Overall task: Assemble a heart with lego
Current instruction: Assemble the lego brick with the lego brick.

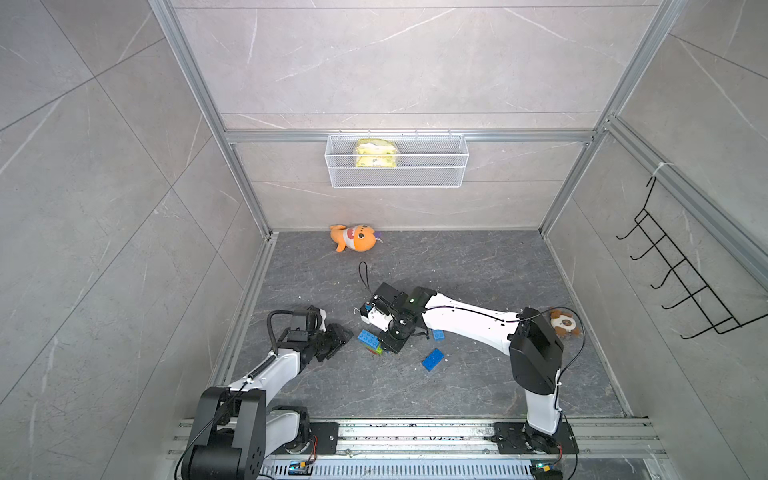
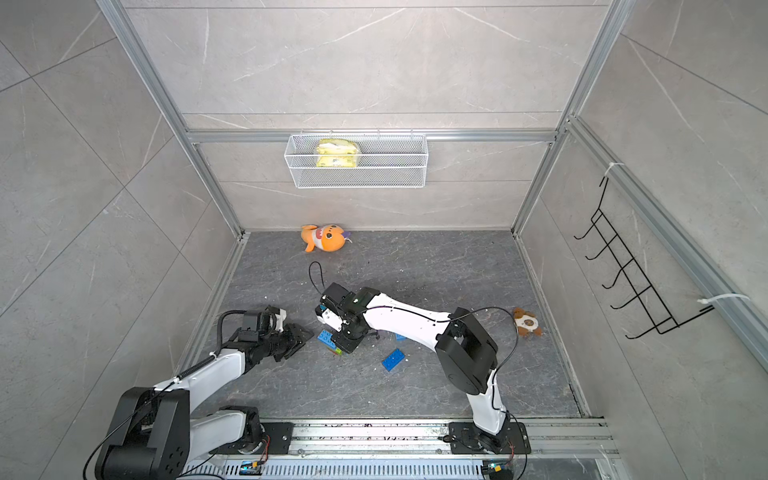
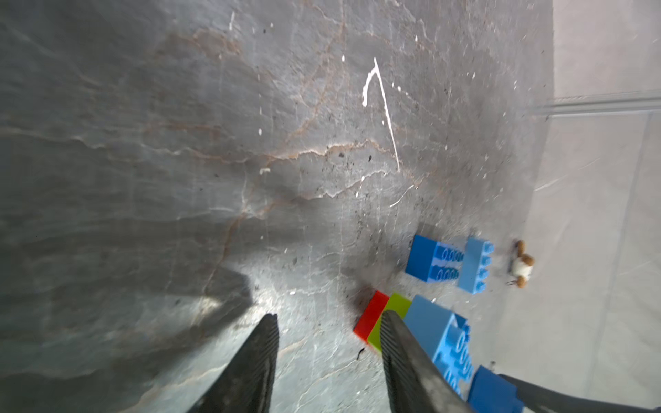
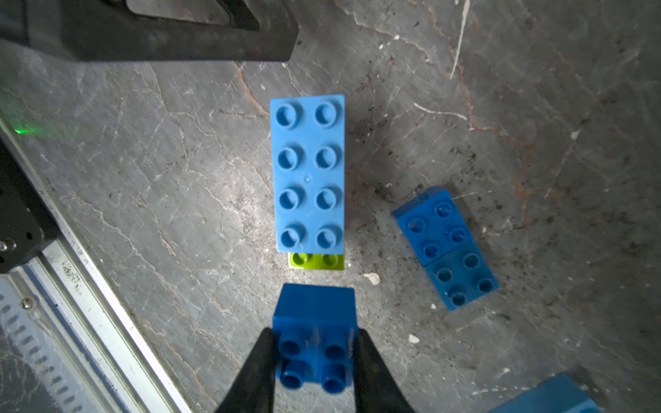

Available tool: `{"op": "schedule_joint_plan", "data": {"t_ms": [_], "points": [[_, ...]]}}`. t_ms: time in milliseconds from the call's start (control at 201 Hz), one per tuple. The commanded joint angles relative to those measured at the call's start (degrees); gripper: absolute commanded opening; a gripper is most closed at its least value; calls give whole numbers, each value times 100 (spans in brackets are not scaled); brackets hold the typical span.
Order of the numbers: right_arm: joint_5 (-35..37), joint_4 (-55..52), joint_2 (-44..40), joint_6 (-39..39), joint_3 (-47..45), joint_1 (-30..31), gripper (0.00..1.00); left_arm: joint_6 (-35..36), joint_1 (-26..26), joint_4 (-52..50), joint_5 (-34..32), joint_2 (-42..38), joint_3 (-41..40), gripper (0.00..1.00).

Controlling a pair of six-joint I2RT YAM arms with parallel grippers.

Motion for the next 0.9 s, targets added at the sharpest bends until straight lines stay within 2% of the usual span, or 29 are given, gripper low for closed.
{"op": "schedule_joint_plan", "data": {"t_ms": [0,140,458,698,897], "points": [[199,-179,294,39,322,61,22,-289,100,812,657,257,129,51],[171,-263,399,10,435,70,22,-434,97,1350,1035,481,114,52],[122,-428,584,17,658,110,22,-517,93,1539,1333,395,-31,51],[157,-374,285,116,539,110,22,-582,93,1696,1422,393,-183,49],[122,-367,158,186,445,110,22,-824,93,2157,1703,723,-263,47]]}}
